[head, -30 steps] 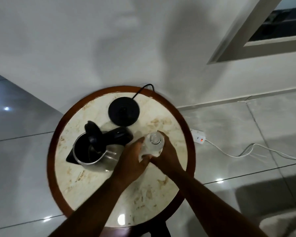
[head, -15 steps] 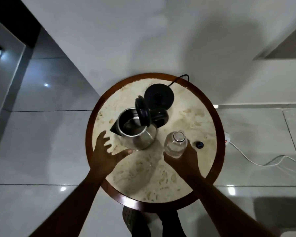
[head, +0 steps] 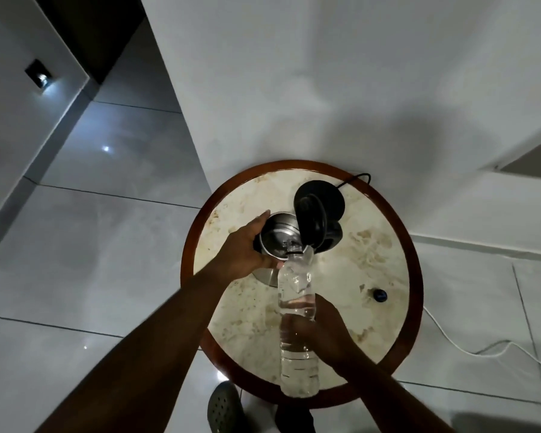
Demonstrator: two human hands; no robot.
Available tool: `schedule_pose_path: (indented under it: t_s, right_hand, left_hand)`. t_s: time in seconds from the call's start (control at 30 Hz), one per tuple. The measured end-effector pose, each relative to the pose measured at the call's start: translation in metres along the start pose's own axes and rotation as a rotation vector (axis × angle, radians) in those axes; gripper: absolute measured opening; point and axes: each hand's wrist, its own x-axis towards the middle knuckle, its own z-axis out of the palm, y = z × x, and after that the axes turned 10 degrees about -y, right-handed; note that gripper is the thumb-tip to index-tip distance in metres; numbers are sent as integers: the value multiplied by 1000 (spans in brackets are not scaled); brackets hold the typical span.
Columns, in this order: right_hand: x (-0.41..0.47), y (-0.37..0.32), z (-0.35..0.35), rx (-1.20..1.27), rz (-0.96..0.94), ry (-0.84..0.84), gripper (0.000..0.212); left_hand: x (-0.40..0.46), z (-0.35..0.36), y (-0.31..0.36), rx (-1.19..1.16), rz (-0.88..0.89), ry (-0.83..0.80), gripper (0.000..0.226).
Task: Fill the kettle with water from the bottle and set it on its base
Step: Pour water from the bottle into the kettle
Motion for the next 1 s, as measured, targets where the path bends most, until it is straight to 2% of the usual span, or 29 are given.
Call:
schedule_pose_path:
  t_s: [0.1,0.3,0.43,0.57,0.73,1.0]
  right_hand:
    - [-7,-20,-2,-62,-42,-104,25]
    - [-9,-37,-2,-47,-40,-188,37]
    - [-9,-35,-4,-35,-30,-169,26]
    - [-8,-38,-6,-6,-17,-180,39]
    - [-5,-35,-10,-31,7,-179,22]
    - [-5,-42,-14,-84,3,-189,37]
  left_hand:
    - [0,-3,1,-5,-10,-26,108]
    - [1,-4,-2,5,-30,-33,107]
    - [4,-4,-4,2,-24,-39,107]
    - [4,-5,-6,-2,-20,-38,108]
    - [4,-3,-4,9,-15,-39,108]
    - [6,-4,-8,-22,-20,-41,110]
